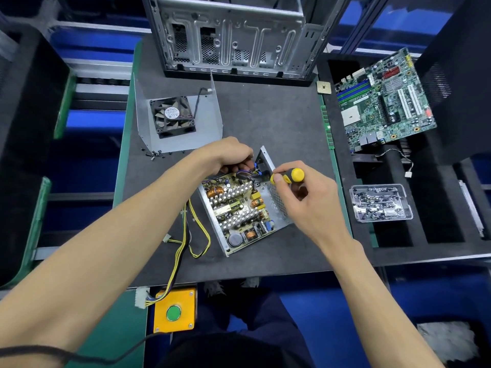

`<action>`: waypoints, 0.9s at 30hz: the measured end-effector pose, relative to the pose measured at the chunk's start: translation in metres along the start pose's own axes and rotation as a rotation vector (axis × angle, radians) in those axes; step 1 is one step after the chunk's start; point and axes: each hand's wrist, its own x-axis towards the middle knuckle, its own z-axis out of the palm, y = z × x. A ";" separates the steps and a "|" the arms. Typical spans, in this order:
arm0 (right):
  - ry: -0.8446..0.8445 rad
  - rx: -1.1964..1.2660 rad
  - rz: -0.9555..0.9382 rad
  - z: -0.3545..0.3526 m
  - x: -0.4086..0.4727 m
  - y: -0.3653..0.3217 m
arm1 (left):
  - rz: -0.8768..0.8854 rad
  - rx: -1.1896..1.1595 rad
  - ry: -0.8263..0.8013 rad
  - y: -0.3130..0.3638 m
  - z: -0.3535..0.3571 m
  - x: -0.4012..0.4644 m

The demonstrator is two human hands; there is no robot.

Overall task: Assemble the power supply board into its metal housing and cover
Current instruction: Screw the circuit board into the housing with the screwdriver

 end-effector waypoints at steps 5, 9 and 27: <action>0.018 0.035 0.028 -0.003 -0.002 -0.002 | 0.037 0.052 0.023 -0.002 -0.001 -0.001; 0.028 0.039 0.038 -0.004 -0.002 -0.003 | 0.079 0.066 0.041 -0.004 0.000 -0.002; 0.035 -0.017 -0.004 -0.004 -0.002 -0.006 | 0.175 0.234 0.073 -0.007 0.001 -0.006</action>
